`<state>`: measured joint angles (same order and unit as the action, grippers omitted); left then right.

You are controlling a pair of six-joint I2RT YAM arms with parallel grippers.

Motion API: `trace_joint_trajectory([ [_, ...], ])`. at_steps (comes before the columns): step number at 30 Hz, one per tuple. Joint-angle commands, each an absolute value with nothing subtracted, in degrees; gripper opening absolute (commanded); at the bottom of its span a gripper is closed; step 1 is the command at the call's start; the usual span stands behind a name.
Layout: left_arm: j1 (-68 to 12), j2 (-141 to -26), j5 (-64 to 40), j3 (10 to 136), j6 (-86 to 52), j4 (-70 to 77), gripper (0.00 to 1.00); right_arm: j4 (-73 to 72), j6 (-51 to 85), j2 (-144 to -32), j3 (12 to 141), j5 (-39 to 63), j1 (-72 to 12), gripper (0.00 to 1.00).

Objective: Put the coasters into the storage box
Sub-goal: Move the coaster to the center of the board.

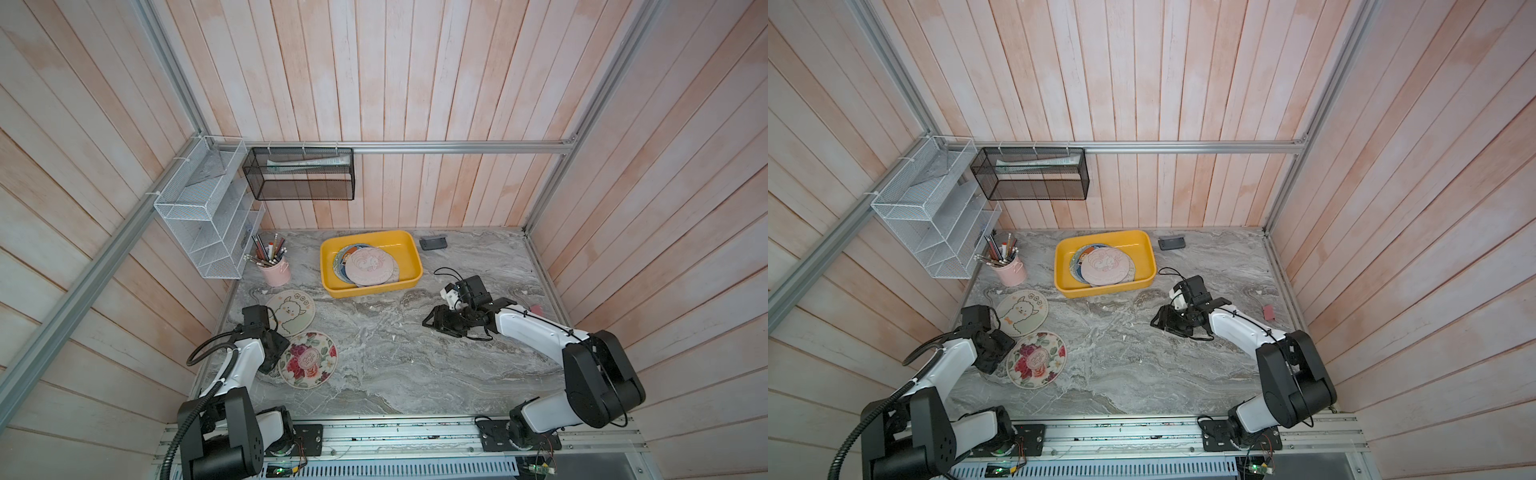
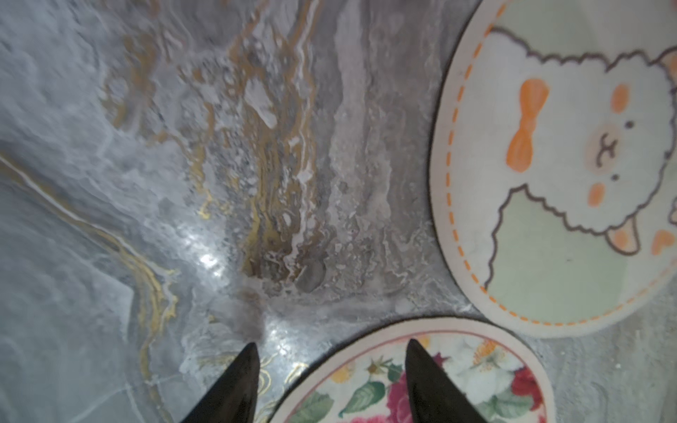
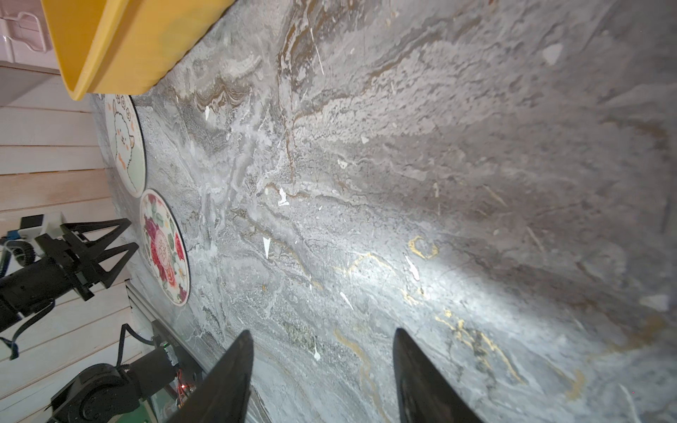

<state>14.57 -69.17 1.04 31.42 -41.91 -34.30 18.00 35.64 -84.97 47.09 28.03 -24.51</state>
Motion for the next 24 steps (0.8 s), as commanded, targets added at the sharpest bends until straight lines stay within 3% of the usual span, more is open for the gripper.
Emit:
trace_joint_trajectory([
  [1,14.74,-70.00,-3.03,29.51,-42.71,-30.96,0.66,19.03,34.69,-85.08,48.15,28.65,-24.00,0.62],
  [9,12.72,-69.70,-7.94,27.89,-42.79,-31.22,0.68,18.72,34.80,-84.90,47.45,28.88,-23.61,0.62],
  [24,-11.86,-73.06,-16.11,32.32,-49.14,-32.55,0.71,18.28,34.96,-85.87,47.89,29.29,-23.38,0.62],
])
